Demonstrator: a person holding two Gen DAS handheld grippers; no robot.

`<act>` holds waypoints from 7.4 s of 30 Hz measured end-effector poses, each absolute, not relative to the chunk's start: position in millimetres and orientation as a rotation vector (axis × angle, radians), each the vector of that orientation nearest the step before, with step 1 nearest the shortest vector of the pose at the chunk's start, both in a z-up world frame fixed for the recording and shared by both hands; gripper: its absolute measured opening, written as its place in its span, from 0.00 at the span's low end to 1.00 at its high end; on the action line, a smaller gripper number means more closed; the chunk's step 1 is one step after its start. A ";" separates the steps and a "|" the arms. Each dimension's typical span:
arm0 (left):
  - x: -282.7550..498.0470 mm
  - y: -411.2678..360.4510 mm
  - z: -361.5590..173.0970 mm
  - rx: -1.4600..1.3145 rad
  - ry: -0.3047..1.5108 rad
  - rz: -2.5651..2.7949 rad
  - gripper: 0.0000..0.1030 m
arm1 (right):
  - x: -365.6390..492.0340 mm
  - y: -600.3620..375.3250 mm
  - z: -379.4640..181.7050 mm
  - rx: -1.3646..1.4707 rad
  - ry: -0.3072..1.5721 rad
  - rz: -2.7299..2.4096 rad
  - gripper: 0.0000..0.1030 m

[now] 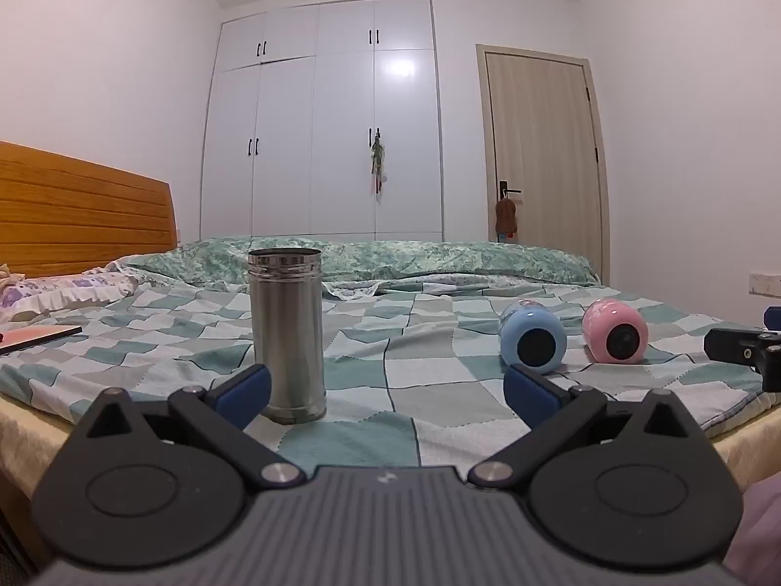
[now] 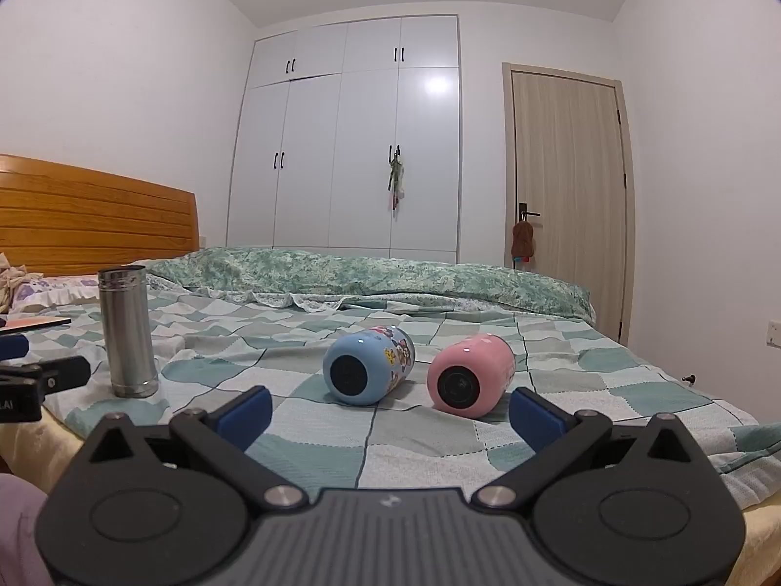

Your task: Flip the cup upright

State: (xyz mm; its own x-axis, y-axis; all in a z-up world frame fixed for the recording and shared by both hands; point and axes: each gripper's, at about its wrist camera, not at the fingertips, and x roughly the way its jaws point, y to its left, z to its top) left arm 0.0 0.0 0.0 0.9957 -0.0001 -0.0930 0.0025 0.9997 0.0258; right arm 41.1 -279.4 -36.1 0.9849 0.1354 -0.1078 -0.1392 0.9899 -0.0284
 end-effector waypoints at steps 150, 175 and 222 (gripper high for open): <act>364.1 -186.7 12.0 0.278 0.772 -0.148 0.82 | 296.9 -435.1 -10.8 0.048 0.323 0.257 1.00; 293.0 -159.1 32.3 0.232 0.715 -0.172 0.81 | 250.9 -394.0 11.5 -0.006 0.314 0.278 1.00; 177.4 -72.7 15.4 0.082 0.728 -0.080 0.83 | 119.9 -279.9 -16.7 0.020 0.442 0.220 1.00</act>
State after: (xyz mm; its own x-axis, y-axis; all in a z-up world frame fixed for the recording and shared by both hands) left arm 177.4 -72.7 15.4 0.7435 -0.0445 -0.6673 0.1014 0.9937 0.0468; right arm 119.9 -279.9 -16.7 0.8806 0.2151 -0.4223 -0.2066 0.9762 0.0663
